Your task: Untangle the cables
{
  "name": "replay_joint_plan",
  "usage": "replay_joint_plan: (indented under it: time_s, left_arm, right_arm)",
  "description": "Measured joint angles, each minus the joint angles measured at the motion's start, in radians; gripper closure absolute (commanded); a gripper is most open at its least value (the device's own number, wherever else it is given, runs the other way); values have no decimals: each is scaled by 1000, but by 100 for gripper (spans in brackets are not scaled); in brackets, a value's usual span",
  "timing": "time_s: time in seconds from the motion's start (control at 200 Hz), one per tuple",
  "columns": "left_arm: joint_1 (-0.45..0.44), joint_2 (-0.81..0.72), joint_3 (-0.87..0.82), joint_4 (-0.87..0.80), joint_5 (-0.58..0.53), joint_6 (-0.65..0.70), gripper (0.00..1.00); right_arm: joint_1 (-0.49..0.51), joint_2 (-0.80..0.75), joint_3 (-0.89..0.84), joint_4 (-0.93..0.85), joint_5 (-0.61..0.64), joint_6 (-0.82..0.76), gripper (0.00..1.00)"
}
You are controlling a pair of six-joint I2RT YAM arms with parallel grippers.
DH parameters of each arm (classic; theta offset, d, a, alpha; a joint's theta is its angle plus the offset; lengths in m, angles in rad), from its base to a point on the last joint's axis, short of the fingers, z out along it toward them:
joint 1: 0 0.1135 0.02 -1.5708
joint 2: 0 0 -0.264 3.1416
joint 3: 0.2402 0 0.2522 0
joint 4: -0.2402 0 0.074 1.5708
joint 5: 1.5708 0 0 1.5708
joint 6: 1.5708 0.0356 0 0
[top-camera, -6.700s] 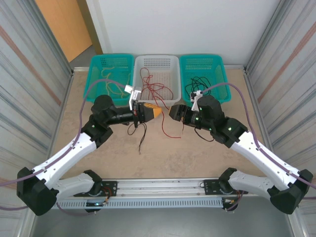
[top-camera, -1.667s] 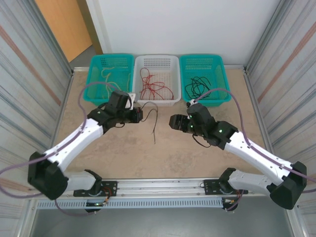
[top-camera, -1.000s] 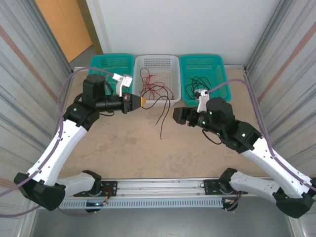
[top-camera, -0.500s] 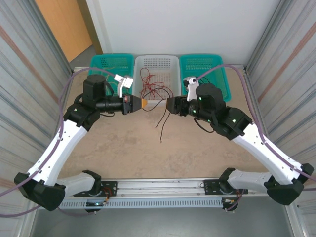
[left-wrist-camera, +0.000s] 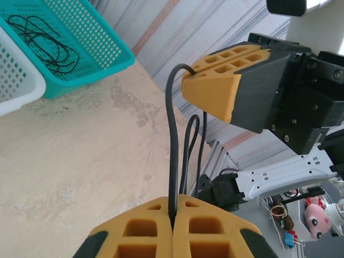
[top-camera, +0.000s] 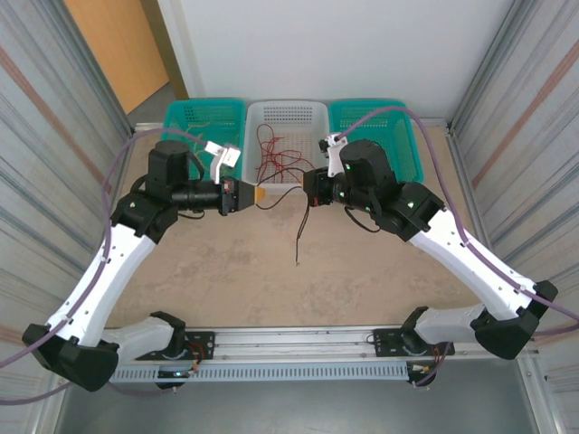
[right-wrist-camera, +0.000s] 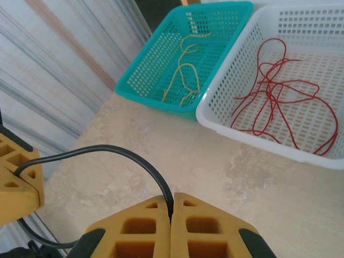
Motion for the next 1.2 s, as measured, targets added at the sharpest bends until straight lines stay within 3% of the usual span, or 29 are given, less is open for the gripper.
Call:
replay_joint_plan:
  time_s: [0.256,0.421,0.526,0.611,0.947,1.198]
  left_arm:
    - [14,-45,-40,10,2,-2,100]
    - [15,-53,-66,26,-13,-14,75]
    - [21,-55,-87,36,-35,-32,51]
    - [21,-57,-121,66,-42,-61,44]
    - [21,-57,-199,203,-40,-168,44]
    - [20,-57,-246,243,-34,-211,53]
  right_arm:
    - [0,-68,-51,33,-34,-4,100]
    - [-3,-101,-53,30,-27,-4,100]
    - [-32,-135,-53,29,5,-4,100]
    - [-47,-159,-53,29,14,-4,100]
    - [-66,-174,-39,0,79,-4,100]
    - [-275,-103,89,-76,136,-5,100]
